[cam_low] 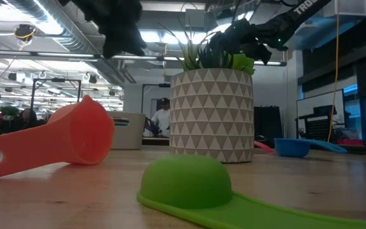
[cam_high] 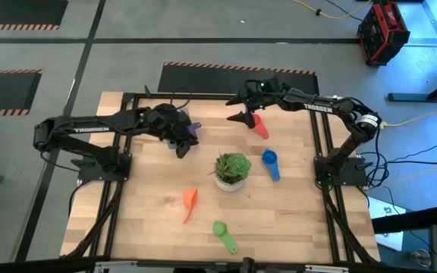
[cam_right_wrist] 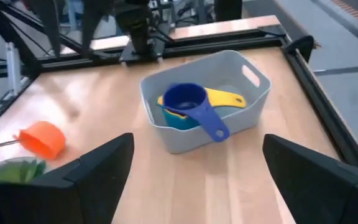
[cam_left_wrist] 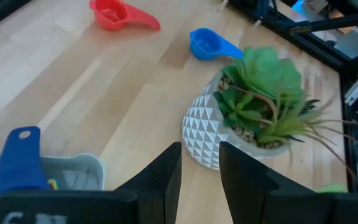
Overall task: Nest measuring cups in basket
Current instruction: Stack the violet measuring cup on top of the yellow measuring cup in the gray bin
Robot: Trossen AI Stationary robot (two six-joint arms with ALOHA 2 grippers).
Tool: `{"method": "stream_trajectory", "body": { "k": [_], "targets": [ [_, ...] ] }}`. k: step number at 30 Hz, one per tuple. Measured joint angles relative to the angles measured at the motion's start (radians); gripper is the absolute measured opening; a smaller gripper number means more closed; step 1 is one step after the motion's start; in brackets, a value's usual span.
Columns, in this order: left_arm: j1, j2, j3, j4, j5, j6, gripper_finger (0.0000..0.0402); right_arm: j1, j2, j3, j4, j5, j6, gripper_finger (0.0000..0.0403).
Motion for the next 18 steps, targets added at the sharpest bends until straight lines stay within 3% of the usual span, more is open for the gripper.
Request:
{"method": "stream_trajectory", "body": {
  "k": [9, 18],
  "targets": [
    [0.047, -0.107, 0.000, -0.192, -0.089, 0.024, 0.0100, 0.016, 0.000, 0.077, -0.004, 0.086, 0.028, 0.0361],
    [0.142, -0.120, 0.000, -0.398, -0.167, 0.104, 0.0100, 0.024, 0.031, 0.085, 0.032, 0.103, 0.058, 0.0361]
  ]
}}
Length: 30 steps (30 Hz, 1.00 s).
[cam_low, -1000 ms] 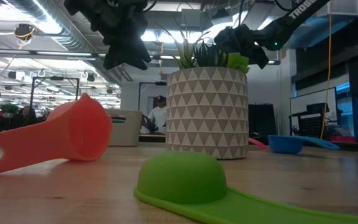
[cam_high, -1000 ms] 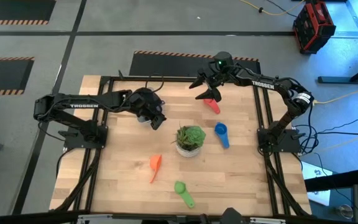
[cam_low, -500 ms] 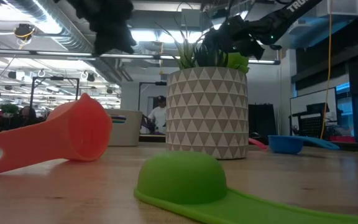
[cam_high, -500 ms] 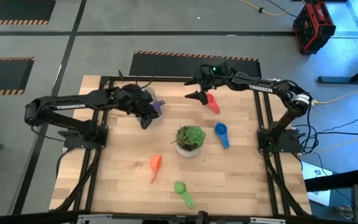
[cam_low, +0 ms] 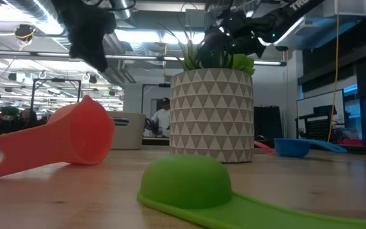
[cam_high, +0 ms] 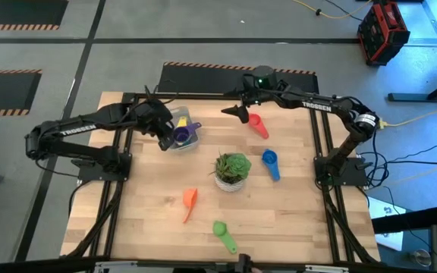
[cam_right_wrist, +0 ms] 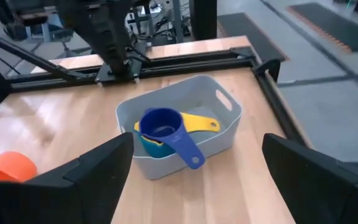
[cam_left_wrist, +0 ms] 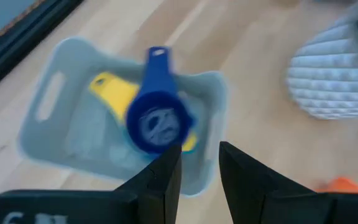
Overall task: Nest measuring cups in basket
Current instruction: Stack the violet measuring cup on top of the yellow measuring cup in the gray bin
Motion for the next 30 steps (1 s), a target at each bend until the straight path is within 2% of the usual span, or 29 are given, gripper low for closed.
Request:
{"method": "stream_trajectory", "body": {
  "k": [5, 12, 23, 30],
  "targets": [
    [0.057, 0.001, -0.027, -0.002, -0.007, 0.001, 0.0100, 0.014, 0.065, 0.000, 0.110, 0.000, 0.077, 0.0361],
    [0.103, 0.001, -0.131, 0.053, -0.007, 0.000, 0.0100, 0.016, 0.163, 0.048, 0.121, 0.000, 0.103, 0.0361],
    [0.121, 0.001, -0.304, 0.276, 0.013, -0.006, 0.0100, 0.015, 0.329, 0.221, -0.086, -0.001, 0.084, 0.0361],
    [0.121, 0.001, -0.380, 0.407, 0.013, -0.008, 0.0100, 0.015, 0.374, 0.233, -0.102, 0.017, 0.042, 0.0361]
  ]
}}
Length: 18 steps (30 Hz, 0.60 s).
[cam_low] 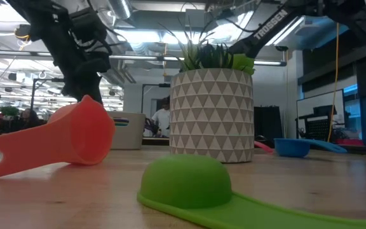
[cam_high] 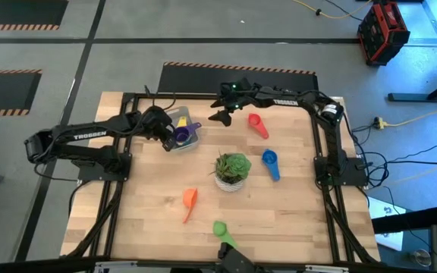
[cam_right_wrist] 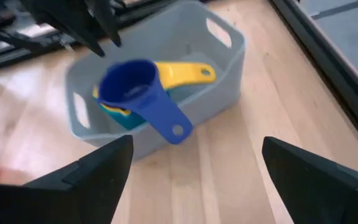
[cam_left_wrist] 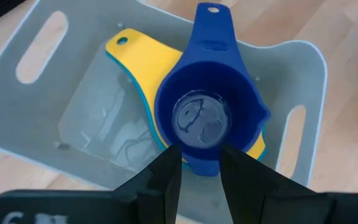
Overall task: Nest measuring cups in basket
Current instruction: Stack the violet measuring cup on top of the yellow measuring cup in the gray bin
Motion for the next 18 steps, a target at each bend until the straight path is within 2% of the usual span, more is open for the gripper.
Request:
{"method": "stream_trajectory", "body": {
  "k": [10, 18],
  "targets": [
    [0.000, 0.000, -0.066, 0.099, -0.007, -0.026, 0.0100, 0.011, 0.074, 0.000, 0.004, 0.028, 0.011, 0.0361],
    [0.000, 0.000, -0.089, 0.157, -0.009, -0.026, 0.0100, 0.047, 0.093, 0.000, 0.016, 0.168, 0.030, 0.0361]
  ]
}}
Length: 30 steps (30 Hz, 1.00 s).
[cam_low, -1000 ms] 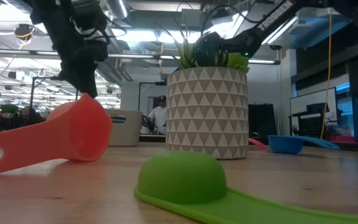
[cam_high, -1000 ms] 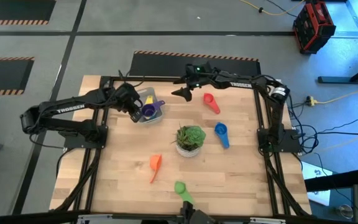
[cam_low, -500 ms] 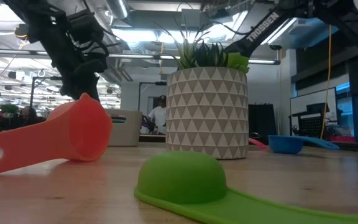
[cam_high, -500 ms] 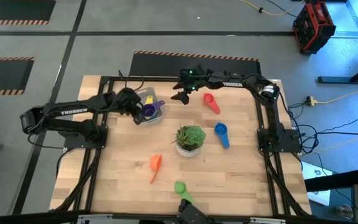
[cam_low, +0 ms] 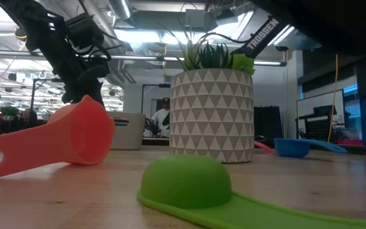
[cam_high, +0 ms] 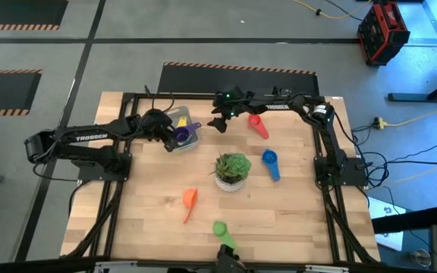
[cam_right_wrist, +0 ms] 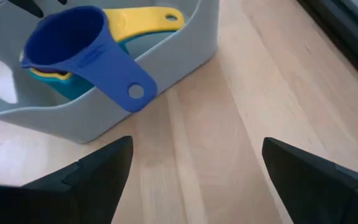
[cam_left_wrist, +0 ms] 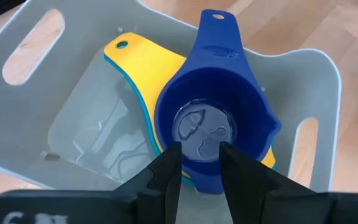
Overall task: Nest measuring cups in basket
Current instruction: Stack the violet measuring cup on top of the yellow measuring cup in the gray bin
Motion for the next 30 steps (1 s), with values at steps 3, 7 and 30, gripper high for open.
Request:
{"method": "stream_trajectory", "body": {
  "k": [3, 7, 30],
  "targets": [
    [0.000, 0.000, -0.001, 0.006, 0.000, 0.000, 0.0100, 0.006, 0.000, 0.000, 0.019, 0.015, -0.001, 0.0361],
    [0.000, 0.000, -0.001, 0.071, 0.009, -0.001, 0.0100, 0.006, 0.000, 0.000, 0.025, 0.016, 0.001, 0.0361],
    [-0.002, 0.000, -0.001, 0.607, 0.001, 0.061, 0.0100, 0.004, 0.000, 0.242, -0.333, 0.014, -0.187, 0.0361]
  ]
}}
